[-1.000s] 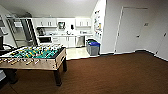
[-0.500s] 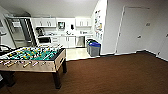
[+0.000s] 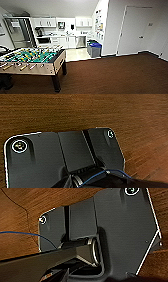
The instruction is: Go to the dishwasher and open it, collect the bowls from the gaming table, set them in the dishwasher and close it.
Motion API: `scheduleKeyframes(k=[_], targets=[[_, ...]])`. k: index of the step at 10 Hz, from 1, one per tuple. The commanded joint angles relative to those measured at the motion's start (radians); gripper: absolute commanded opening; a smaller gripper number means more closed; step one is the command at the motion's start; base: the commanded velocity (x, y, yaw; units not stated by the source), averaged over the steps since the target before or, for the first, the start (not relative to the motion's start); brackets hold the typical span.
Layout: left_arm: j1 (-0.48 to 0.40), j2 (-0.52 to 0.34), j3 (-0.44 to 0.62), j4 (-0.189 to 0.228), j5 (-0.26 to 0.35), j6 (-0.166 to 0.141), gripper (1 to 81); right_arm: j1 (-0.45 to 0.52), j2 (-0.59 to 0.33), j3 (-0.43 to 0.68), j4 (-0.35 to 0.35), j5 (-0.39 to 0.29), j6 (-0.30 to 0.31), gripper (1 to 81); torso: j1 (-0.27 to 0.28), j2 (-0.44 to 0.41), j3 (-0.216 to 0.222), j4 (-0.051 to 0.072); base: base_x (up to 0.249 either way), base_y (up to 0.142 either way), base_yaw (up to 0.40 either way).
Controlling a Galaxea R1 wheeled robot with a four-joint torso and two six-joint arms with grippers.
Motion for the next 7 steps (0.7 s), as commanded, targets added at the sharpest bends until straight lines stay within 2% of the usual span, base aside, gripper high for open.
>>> scheduleKeyframes(k=[1,7], targets=[[-0.052,-0.005,0.015,0.007,0.038,0.004,81.1,0.053,-0.006,0.008,0.008,-0.062,0.0,81.1,0.0,0.0,0.0,0.0,0.173,0.0,0.0],[-0.053,-0.008,0.015,0.007,0.039,0.004,81.1,0.053,0.0,0.009,0.005,-0.059,0.0,81.1,0.001,0.0,0.0,0.0,0.173,0.0,0.0]])
